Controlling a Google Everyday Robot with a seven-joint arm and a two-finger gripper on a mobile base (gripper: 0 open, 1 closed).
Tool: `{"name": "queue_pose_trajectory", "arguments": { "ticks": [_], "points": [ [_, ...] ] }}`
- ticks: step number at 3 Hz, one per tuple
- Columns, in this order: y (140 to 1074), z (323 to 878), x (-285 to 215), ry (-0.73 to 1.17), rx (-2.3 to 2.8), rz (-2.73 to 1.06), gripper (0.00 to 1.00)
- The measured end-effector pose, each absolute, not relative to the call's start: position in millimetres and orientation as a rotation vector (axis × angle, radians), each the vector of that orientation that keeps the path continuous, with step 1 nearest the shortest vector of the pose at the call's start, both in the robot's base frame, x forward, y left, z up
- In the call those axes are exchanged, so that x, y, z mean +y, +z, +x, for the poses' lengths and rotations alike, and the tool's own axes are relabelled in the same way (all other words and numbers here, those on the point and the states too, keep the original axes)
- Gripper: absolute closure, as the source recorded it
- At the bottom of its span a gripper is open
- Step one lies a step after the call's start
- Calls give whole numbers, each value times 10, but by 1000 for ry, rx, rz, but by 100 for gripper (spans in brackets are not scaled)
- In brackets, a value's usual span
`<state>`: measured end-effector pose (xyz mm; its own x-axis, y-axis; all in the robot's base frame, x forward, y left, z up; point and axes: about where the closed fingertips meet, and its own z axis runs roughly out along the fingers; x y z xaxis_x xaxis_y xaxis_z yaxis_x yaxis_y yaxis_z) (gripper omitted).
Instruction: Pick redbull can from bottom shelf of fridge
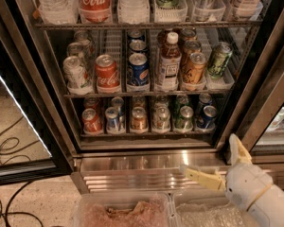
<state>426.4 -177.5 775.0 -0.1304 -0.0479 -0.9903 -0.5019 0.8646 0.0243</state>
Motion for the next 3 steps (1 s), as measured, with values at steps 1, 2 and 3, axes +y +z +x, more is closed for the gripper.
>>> {"name": "queue_pose_trajectory", "arguments": {
  "ticks": [1,2,3],
  "points": [
    [7548,4096,-1814,327,1639,-343,0],
    [7754,4242,-1525,188,1519,-453,0],
    [7907,4680,-1234,216,1431,-458,0]
  ]
}}
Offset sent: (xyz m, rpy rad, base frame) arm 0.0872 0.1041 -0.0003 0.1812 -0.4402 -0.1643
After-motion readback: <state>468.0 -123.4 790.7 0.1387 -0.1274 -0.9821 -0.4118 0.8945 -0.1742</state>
